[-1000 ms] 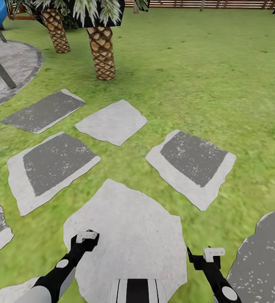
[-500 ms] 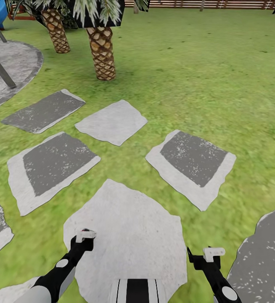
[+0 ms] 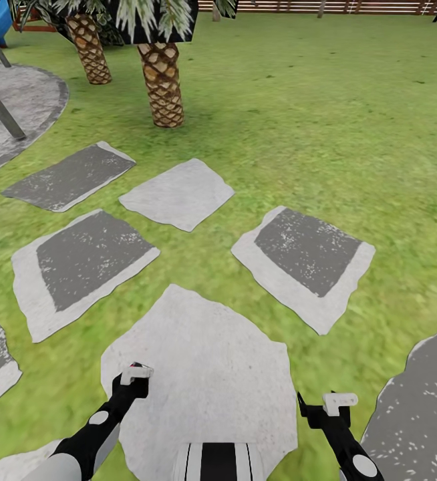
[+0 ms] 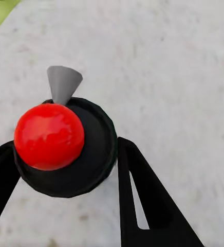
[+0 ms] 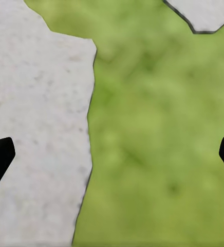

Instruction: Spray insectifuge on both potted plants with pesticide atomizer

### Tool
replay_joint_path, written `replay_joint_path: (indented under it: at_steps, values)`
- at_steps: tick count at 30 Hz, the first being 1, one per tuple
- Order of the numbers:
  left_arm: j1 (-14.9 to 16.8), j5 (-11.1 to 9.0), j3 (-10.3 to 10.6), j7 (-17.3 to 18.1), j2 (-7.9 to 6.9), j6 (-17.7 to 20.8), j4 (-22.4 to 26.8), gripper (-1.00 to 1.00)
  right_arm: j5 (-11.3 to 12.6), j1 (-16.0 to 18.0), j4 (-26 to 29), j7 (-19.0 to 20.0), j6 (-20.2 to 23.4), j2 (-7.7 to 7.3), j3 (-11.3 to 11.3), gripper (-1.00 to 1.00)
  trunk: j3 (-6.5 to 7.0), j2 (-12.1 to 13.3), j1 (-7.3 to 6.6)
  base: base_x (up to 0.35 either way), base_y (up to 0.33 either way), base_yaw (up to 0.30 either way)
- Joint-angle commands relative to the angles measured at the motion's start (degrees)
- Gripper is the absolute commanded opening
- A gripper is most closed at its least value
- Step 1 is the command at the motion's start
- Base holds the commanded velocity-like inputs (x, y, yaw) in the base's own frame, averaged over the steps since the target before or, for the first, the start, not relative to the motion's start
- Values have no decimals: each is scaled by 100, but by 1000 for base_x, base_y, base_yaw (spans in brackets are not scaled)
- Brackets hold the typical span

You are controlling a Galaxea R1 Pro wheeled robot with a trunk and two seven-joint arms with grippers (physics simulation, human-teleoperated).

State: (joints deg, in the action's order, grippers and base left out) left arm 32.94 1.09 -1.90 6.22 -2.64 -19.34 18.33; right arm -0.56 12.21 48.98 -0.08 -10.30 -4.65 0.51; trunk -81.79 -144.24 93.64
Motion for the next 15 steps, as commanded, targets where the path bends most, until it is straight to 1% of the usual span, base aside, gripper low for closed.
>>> replay_joint_path:
  at_steps: [1, 6, 15]
  values:
    - [2, 14, -21, 29, 1, -17, -1, -100, -6, 1, -3, -1, -16, 0, 2, 100, -3, -1, -1, 0, 0, 0]
    - [2, 14, -21, 29, 1, -17, 4, -100, -6, 2, -3, -1, -16, 0, 2, 100, -3, -1, -1, 0, 0, 0]
    - [6, 14, -21, 29, 1, -12, -3, -100, -6, 1, -3, -1, -16, 0, 2, 100, 196, 11, -24, 0, 0, 0]
